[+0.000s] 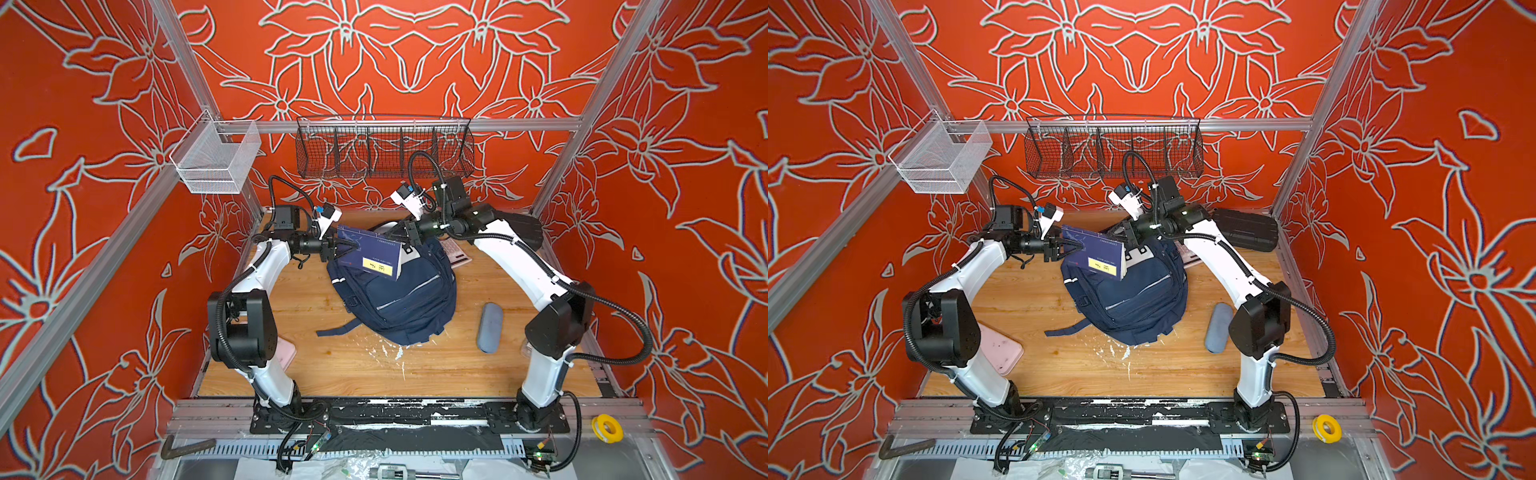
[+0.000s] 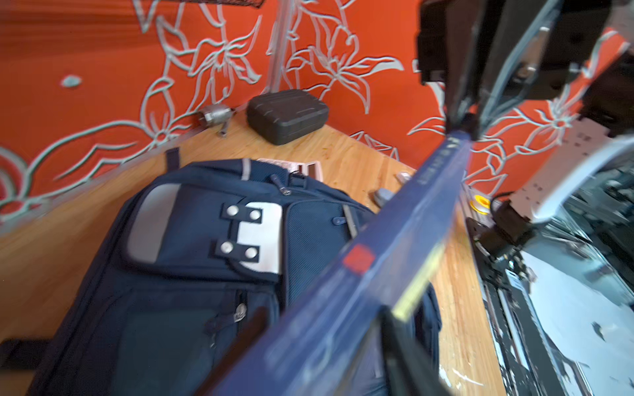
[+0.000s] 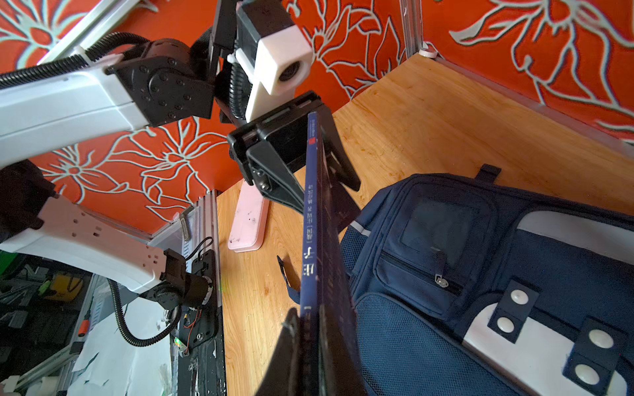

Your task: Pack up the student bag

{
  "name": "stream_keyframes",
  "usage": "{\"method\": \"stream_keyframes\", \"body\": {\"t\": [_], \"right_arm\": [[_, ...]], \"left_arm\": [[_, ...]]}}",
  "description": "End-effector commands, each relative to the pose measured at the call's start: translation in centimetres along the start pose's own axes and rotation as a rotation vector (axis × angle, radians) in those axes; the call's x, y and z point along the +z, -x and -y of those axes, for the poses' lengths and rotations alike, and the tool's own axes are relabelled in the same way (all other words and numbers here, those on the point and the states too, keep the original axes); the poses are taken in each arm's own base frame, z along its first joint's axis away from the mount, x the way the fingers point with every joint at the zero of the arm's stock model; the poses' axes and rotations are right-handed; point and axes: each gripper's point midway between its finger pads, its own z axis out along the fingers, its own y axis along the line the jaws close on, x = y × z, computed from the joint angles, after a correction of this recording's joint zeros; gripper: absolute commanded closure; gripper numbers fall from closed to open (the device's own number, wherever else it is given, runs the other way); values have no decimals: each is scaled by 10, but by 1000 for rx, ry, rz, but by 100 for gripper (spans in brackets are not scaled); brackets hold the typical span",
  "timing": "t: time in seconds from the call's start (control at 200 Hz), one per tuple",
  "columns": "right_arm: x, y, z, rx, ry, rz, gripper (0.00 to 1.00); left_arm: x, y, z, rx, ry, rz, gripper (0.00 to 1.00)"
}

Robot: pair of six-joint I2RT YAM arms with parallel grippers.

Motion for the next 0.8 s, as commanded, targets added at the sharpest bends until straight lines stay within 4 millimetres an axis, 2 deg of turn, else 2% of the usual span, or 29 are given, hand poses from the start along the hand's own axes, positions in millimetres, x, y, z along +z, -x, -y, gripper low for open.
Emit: {"method": "stream_keyframes", "body": {"t": [0.0,0.045,0.085,0.125,0.205,0.26,0.345,0.39,0.465,0.575,0.796], "right_arm": [[-21,19,-16,-114,14,52,100],[-26,20,-12,-124,-7,54,100],[-35,22,-6,-141,-47,58,67],[-47,26,-1,-156,-91,70,54],[-77,32,13,-163,-182,119,38],[-96,33,15,-182,-211,167,31],[-118,20,18,-198,-253,241,17],[-124,7,19,-202,-266,268,11],[-127,-8,11,-198,-228,307,9],[-121,-19,-6,-174,-116,336,10],[-115,-30,-3,-161,-98,365,11]], "left_arm": [[-2,16,22,4,-106,51,100],[-3,23,28,9,-122,59,100],[-3,28,33,7,-130,64,100],[-3,33,38,2,-141,69,100],[-3,43,49,-11,-166,80,100],[-2,50,54,-30,-183,87,100],[0,59,64,-42,-214,91,100],[2,63,71,-37,-228,89,100],[10,68,80,-38,-246,74,100],[24,74,86,-63,-273,53,100],[59,79,107,-61,-328,1,100]]}}
